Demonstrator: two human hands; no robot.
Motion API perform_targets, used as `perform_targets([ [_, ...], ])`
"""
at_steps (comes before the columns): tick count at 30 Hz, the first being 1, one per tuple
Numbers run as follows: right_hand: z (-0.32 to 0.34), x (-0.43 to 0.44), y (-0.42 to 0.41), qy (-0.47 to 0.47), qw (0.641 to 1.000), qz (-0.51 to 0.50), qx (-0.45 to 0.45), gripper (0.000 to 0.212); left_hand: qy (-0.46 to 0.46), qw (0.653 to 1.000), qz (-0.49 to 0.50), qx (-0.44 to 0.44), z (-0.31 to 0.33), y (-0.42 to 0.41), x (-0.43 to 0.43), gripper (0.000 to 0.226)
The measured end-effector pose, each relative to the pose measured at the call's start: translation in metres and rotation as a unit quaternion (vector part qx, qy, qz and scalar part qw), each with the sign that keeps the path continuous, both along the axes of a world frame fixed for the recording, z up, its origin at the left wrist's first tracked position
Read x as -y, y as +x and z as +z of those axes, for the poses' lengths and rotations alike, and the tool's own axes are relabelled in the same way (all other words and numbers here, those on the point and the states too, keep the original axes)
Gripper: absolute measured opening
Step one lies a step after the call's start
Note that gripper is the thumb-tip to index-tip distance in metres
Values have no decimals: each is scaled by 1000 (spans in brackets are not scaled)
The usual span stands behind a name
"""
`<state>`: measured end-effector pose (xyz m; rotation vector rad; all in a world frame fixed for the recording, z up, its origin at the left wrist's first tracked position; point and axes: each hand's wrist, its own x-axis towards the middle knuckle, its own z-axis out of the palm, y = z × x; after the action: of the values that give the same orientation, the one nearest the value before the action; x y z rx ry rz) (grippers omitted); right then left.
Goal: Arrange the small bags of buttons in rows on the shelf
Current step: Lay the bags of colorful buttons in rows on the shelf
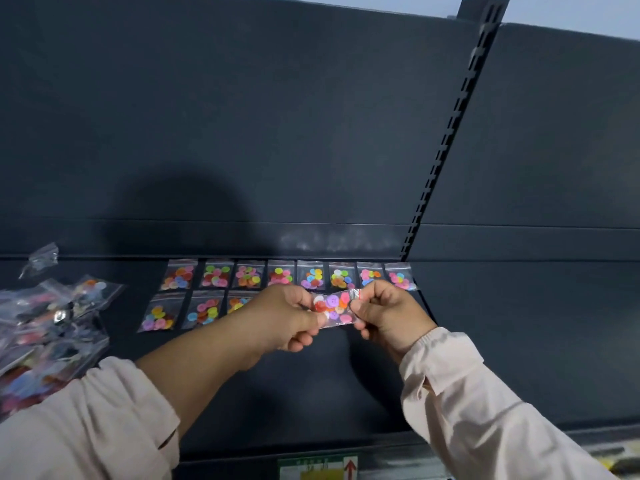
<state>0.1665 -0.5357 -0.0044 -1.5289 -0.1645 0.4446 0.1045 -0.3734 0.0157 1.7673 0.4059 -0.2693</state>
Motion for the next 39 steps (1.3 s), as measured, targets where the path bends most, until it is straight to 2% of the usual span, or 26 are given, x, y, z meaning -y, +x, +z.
perform_targets([
  [2, 1, 2, 1, 13, 1000, -11, -14, 24, -10, 1000, -3, 3, -1, 1, 3, 4],
  [7, -1, 6, -5, 110, 978, 20, -174, 11, -66, 996, 51, 21, -7, 3, 14, 4],
  [9, -4, 7, -6, 111, 977, 22, -181, 10, -43, 999, 22, 17, -9, 0, 17, 4],
  [11, -5, 8, -1, 75, 984, -6, -162, 15, 27, 999, -6, 19, -11, -1, 18, 11],
  [14, -9, 12, 12, -32, 994, -51, -95, 23, 162, 985, -14, 55, -17, 0, 12, 15],
  [16, -15, 12, 21, -111, 991, -51, -52, 24, 257, 962, -28, 84, -21, -1, 7, 14],
  [19, -27, 9, 29, -196, 979, -54, 14, 19, 386, 910, -61, 138, -25, -3, 3, 20],
  [20, -31, 10, 30, -250, 965, -54, 63, 17, 416, 893, -74, 155, -27, -4, 3, 23],
  [23, -36, 16, 23, -416, 882, -51, 216, 37, 478, 853, -119, 171, -34, -5, 0, 35],
  [27, -44, 24, 1, -431, 821, 46, 372, 39, 512, 823, -197, 152, -44, -5, -1, 52],
  [30, -53, 26, -6, -474, 780, 132, 386, 55, 524, 803, -248, 136, -47, -3, 1, 57],
  [33, -56, 25, -2, -528, 744, 165, 375, 68, 516, 803, -273, 118, -48, -1, 2, 60],
  [36, -56, 24, 3, -541, 727, 187, 378, 86, 508, 808, -279, 111, -52, 1, 2, 61],
  [39, -56, 24, 9, -545, 721, 197, 381, 92, 505, 809, -281, 110, -53, 1, 2, 62],
])
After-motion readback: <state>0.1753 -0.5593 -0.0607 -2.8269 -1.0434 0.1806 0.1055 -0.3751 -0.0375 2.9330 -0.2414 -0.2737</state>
